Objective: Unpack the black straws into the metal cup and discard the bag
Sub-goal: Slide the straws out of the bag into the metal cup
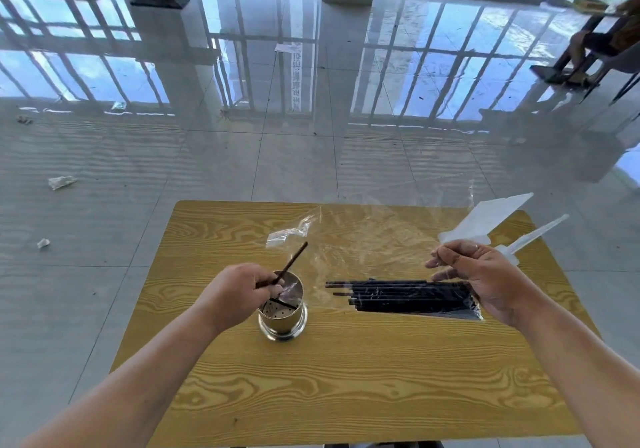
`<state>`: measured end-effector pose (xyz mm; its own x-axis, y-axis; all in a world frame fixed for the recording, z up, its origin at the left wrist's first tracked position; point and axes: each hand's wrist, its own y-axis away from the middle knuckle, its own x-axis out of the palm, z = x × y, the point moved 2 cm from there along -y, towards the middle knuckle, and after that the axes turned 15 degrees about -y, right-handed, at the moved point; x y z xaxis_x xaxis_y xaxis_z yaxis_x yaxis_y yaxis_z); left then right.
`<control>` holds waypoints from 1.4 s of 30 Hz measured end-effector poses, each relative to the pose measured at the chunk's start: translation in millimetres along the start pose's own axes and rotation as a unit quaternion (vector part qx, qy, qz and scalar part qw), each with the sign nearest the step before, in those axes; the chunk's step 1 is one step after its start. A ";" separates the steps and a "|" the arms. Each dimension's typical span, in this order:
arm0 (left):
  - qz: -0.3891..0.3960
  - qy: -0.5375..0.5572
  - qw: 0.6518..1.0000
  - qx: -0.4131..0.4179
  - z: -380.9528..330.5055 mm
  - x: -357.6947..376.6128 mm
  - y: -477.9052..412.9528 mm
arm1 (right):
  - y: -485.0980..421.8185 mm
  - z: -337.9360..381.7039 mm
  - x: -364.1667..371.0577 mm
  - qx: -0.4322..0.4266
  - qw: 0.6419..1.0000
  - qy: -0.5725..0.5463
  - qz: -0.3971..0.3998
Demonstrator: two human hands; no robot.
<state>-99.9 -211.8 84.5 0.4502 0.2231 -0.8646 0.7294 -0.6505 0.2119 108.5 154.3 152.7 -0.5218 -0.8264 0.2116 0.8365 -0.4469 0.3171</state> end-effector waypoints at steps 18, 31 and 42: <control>0.121 0.168 0.976 -0.069 3.7 19.1 -24.3 | 3.4 7.9 5.0 0.000 1.000 0.007 0.006; 0.051 0.398 0.915 -0.036 -22.7 -19.7 -11.6 | 4.2 16.4 7.7 0.011 1.000 0.012 -0.002; 0.059 0.438 0.897 -0.020 -29.9 -30.9 16.8 | 10.9 35.5 13.1 0.029 0.999 0.038 0.007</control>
<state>-86.2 -208.0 128.4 0.7441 0.6510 -0.1501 0.6607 -0.6839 0.3094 104.9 150.8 191.8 -0.4938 -0.8573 0.1457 0.8313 -0.4163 0.3683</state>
